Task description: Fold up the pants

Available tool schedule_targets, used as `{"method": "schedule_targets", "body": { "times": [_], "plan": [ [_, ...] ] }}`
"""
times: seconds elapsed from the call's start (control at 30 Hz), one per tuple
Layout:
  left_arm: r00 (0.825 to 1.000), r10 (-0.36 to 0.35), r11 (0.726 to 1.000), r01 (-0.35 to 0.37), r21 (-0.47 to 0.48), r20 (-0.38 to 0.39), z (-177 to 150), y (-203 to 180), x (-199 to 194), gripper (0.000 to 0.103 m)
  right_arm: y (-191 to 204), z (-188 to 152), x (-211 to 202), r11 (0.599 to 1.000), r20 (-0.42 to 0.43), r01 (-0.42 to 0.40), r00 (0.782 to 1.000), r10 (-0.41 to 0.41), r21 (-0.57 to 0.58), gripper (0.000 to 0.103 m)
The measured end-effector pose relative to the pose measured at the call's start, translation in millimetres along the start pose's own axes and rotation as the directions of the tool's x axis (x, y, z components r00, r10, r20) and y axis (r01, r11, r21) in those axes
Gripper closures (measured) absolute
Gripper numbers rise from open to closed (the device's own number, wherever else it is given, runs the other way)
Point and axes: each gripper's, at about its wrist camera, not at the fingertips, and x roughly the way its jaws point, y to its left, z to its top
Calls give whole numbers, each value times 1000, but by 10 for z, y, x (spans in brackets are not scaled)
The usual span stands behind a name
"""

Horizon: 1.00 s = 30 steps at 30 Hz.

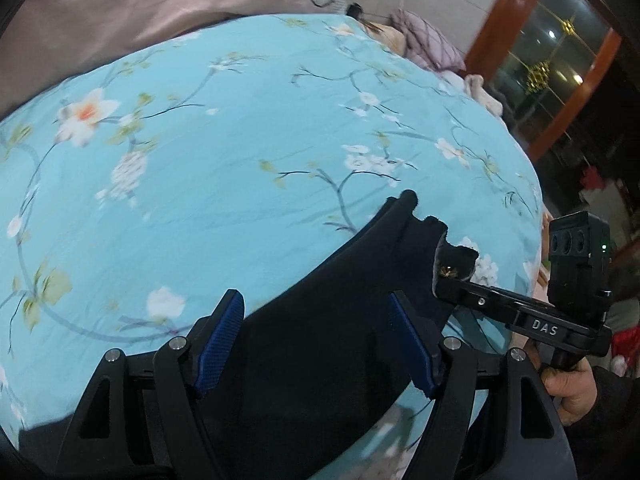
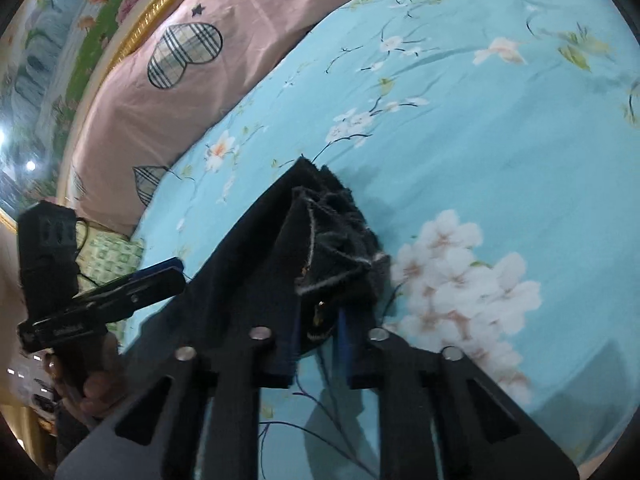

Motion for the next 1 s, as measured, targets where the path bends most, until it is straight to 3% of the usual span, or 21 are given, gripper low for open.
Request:
{"method": "schedule_targets", "body": {
  "times": [0.17,0.3,0.47,0.57,0.63,0.67,0.87,1.0],
  "plan": [
    [996,-56,997,60,55,-66,175,-154,295,29,-139,1,-181,999,19,-44,999,44,-7,91],
    [986,-105,990,116,79,-133,307,-293,610,43,-191,-32,-239,998,18,-60,998,60,-19,91],
    [979,-118,980,142,138,-169,425,-482,835,44,-164,-31,-231,997,18,-57,998,58,-47,91],
    [970,-150,970,182,160,-190,487,-559,888,56,-168,-26,-222,996,14,-63,998,64,-62,91],
    [970,-156,966,189,176,-188,494,-595,895,72,-180,-33,-229,995,15,-65,998,66,-69,91],
    [967,-175,962,208,177,-185,483,-602,876,86,-180,-31,-236,995,14,-67,998,68,-71,91],
    [978,-181,959,198,201,-101,400,-608,564,93,-54,-26,-282,990,19,-74,997,77,-118,91],
    [980,-199,960,199,197,-19,342,-558,221,93,154,-21,-390,973,43,-118,991,129,-196,91]
  ]
}}
